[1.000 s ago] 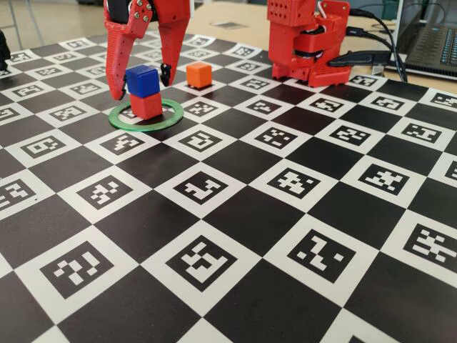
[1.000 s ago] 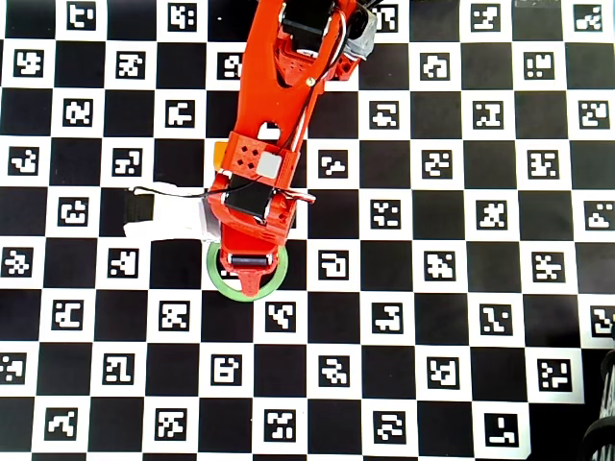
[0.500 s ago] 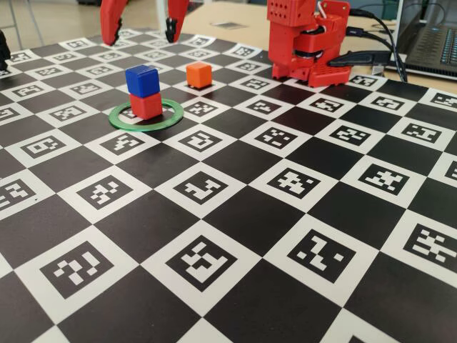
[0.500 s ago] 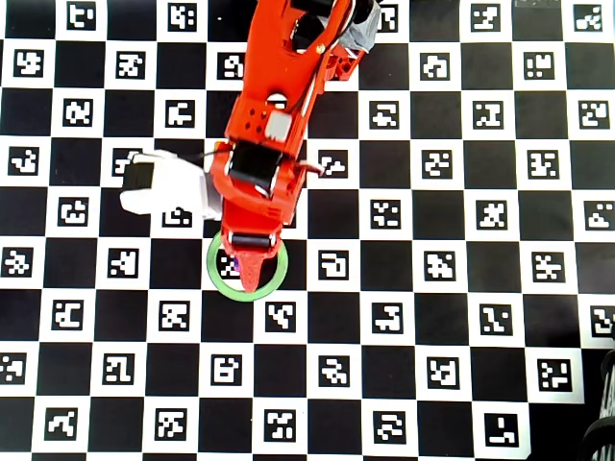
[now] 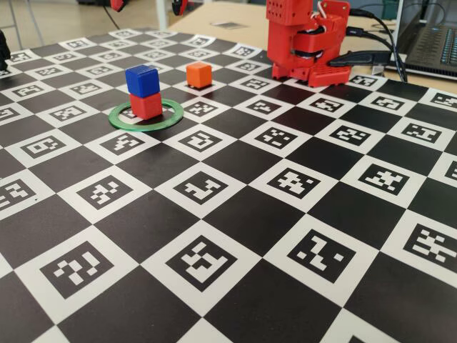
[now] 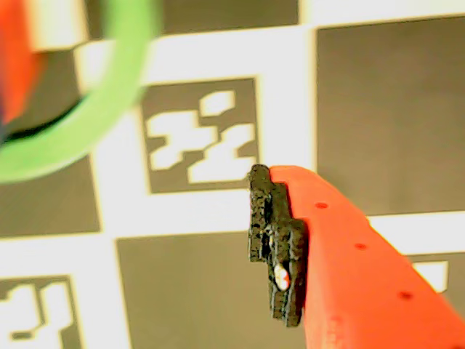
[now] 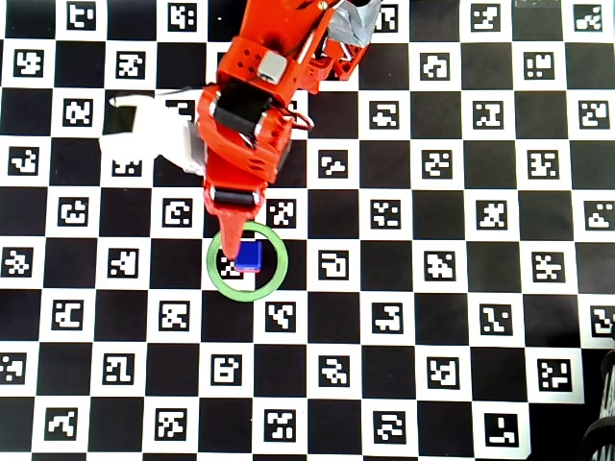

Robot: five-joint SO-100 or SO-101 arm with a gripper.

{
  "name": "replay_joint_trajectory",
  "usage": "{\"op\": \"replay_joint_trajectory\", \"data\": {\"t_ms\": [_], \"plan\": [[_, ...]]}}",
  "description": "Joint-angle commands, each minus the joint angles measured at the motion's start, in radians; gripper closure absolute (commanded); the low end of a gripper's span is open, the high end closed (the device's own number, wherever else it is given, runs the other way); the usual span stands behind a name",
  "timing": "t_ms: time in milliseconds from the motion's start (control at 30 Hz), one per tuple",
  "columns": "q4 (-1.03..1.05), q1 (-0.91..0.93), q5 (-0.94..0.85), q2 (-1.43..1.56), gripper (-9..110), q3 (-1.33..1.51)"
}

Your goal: Grab the red cube then put it in the green circle then put the blue cube on top and finally the orange cube on top

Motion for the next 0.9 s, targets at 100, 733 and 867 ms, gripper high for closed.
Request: {"op": "replay_joint_trajectory", "data": {"t_ms": [100,733,867], "plan": [[-0.035,0.127,-0.138,0.135,58,0.086],[-0.112,0.239,-0.229,0.175,57,0.321],[-0.166,0.239,-0.233,0.215,57,0.397]]}}
